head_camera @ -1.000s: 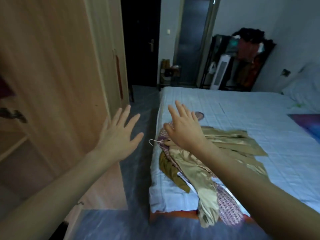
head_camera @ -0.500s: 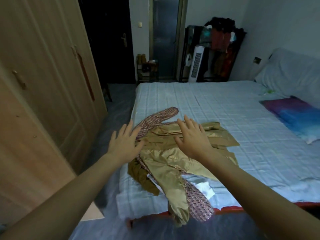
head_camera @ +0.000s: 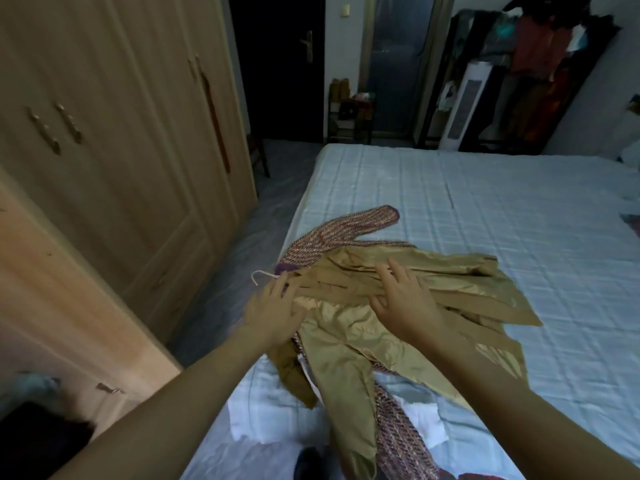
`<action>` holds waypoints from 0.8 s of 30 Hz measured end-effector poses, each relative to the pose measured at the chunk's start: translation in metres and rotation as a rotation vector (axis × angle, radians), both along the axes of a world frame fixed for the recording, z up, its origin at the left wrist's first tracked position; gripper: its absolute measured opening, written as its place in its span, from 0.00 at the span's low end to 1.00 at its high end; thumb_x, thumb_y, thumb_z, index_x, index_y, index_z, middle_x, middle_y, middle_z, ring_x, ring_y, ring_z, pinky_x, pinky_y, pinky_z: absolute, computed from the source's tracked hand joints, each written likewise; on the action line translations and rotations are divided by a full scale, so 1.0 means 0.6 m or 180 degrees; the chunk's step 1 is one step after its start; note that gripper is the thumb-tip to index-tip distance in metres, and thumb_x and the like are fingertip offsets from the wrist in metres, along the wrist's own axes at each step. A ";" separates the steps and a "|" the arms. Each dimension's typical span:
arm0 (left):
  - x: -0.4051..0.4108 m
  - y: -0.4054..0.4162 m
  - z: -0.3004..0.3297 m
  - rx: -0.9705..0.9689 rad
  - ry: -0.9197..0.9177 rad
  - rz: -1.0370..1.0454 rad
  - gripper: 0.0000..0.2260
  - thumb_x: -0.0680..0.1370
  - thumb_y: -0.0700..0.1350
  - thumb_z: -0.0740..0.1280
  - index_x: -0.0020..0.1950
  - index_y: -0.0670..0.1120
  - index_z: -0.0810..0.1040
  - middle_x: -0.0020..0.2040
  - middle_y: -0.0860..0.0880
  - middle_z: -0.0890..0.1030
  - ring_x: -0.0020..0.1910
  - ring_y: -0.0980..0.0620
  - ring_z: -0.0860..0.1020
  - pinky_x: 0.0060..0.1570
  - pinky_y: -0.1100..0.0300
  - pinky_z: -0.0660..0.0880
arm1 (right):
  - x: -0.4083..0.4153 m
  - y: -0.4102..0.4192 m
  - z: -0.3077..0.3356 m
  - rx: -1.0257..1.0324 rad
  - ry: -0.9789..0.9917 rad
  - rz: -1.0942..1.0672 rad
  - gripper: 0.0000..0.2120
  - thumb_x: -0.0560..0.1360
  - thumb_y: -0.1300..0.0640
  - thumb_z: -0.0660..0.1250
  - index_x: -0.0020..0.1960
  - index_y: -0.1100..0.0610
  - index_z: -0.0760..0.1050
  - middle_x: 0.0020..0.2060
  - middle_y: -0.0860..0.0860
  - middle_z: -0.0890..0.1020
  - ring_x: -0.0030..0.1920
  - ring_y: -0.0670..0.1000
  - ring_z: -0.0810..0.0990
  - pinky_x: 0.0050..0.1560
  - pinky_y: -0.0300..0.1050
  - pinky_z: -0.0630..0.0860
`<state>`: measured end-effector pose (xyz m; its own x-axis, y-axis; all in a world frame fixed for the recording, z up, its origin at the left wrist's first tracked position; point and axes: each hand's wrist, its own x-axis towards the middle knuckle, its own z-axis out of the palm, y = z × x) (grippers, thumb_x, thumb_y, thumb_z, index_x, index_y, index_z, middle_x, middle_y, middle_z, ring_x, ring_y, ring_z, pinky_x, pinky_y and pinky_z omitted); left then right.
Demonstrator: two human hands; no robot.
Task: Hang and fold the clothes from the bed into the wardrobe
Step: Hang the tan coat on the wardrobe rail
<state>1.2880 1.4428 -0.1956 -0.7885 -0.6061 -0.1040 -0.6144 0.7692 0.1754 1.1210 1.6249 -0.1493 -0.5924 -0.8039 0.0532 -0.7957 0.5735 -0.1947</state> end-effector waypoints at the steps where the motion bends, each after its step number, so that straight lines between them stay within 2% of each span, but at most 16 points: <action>1: -0.010 -0.011 -0.014 0.0037 -0.0029 0.0036 0.28 0.81 0.60 0.55 0.78 0.52 0.56 0.80 0.48 0.54 0.77 0.44 0.55 0.72 0.46 0.57 | -0.012 -0.017 -0.010 0.0035 -0.0012 0.0065 0.30 0.78 0.48 0.58 0.77 0.52 0.54 0.77 0.54 0.54 0.76 0.55 0.54 0.74 0.55 0.53; 3: -0.034 -0.035 -0.038 0.0135 -0.0081 0.0110 0.28 0.80 0.61 0.52 0.78 0.52 0.58 0.79 0.49 0.55 0.77 0.45 0.55 0.72 0.46 0.59 | -0.037 -0.054 -0.027 0.0106 -0.0044 0.0176 0.31 0.77 0.48 0.59 0.77 0.52 0.53 0.77 0.54 0.54 0.76 0.54 0.53 0.73 0.55 0.53; 5: -0.059 -0.064 -0.061 0.0154 -0.0150 0.0163 0.33 0.75 0.64 0.46 0.77 0.51 0.59 0.79 0.49 0.56 0.77 0.45 0.57 0.72 0.46 0.60 | -0.064 -0.095 -0.042 0.0142 -0.0056 0.0254 0.31 0.77 0.48 0.60 0.76 0.52 0.53 0.77 0.53 0.54 0.76 0.55 0.55 0.72 0.55 0.56; 9: -0.116 -0.131 -0.111 0.0305 -0.0159 0.0178 0.39 0.69 0.66 0.41 0.75 0.49 0.62 0.77 0.48 0.60 0.75 0.45 0.60 0.71 0.44 0.60 | -0.124 -0.169 -0.085 0.0213 -0.0177 0.0271 0.32 0.76 0.49 0.62 0.76 0.51 0.54 0.77 0.53 0.55 0.75 0.56 0.56 0.72 0.55 0.59; 12: -0.154 -0.181 -0.153 0.0389 -0.0226 0.0187 0.34 0.73 0.63 0.46 0.72 0.48 0.66 0.74 0.48 0.65 0.71 0.46 0.64 0.66 0.48 0.65 | -0.165 -0.219 -0.125 0.0319 -0.0292 0.0284 0.33 0.76 0.50 0.63 0.77 0.51 0.53 0.77 0.53 0.54 0.75 0.56 0.57 0.72 0.54 0.60; 16: -0.199 -0.227 -0.223 0.0726 -0.0424 0.0317 0.22 0.79 0.56 0.57 0.67 0.45 0.68 0.67 0.46 0.69 0.67 0.45 0.67 0.59 0.51 0.69 | -0.210 -0.281 -0.195 0.0386 -0.0464 0.0342 0.31 0.74 0.53 0.64 0.74 0.56 0.60 0.76 0.56 0.57 0.73 0.58 0.60 0.69 0.56 0.65; 20: -0.224 -0.249 -0.314 0.0965 -0.0588 0.0381 0.22 0.79 0.56 0.59 0.68 0.45 0.68 0.66 0.45 0.70 0.65 0.45 0.67 0.59 0.52 0.69 | -0.233 -0.326 -0.285 0.0738 -0.0735 0.0416 0.30 0.74 0.53 0.64 0.74 0.56 0.60 0.77 0.56 0.55 0.74 0.57 0.58 0.70 0.53 0.64; 24: -0.245 -0.261 -0.411 0.1572 -0.0735 0.0719 0.23 0.80 0.56 0.58 0.69 0.43 0.67 0.68 0.43 0.68 0.66 0.44 0.66 0.62 0.50 0.69 | -0.245 -0.376 -0.383 0.1042 -0.0964 0.0544 0.28 0.76 0.53 0.63 0.73 0.54 0.60 0.77 0.54 0.54 0.73 0.56 0.60 0.68 0.52 0.65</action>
